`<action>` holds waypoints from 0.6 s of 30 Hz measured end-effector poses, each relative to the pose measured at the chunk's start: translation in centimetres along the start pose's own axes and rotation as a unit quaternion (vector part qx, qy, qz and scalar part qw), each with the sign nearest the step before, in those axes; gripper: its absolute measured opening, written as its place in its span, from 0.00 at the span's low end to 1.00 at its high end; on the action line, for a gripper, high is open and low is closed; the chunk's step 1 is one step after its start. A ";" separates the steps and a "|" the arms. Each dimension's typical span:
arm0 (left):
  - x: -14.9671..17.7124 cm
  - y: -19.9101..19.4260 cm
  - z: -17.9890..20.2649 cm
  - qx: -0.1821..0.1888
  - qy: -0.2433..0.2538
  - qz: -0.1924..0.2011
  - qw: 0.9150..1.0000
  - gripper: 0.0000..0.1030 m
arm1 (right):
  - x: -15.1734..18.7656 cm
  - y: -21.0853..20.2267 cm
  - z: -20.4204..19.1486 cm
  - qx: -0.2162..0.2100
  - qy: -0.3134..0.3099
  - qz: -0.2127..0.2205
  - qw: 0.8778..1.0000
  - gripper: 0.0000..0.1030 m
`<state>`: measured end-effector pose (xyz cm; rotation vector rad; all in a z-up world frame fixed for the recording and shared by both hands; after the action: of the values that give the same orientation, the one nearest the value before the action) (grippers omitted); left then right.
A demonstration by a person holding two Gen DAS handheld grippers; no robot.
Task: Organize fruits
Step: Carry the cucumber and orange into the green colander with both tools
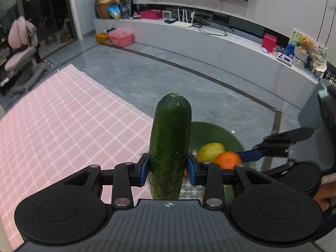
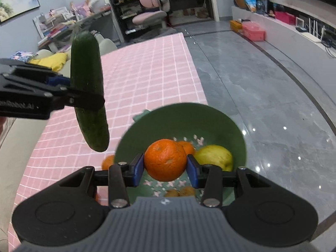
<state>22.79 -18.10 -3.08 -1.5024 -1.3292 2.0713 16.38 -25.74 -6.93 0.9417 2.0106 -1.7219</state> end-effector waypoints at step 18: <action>0.2 11.5 1.7 -0.032 0.015 -0.234 0.971 0.40 | 1.9 2.7 0.0 -0.009 -0.002 -0.062 0.998 0.39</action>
<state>24.56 -25.17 -12.19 -1.0970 -1.5691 1.7126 16.80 -25.06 -10.19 0.8233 2.1177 -1.7641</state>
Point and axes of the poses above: each gripper's, at about its wrist camera, not at the fingertips, and y roughly the way its jaws point, z to its right, x to its underside, the point moved 6 cm from there along y, roughly the way its jaws point, and after that the axes turned 3 degrees about -y, right-handed, at the moved point
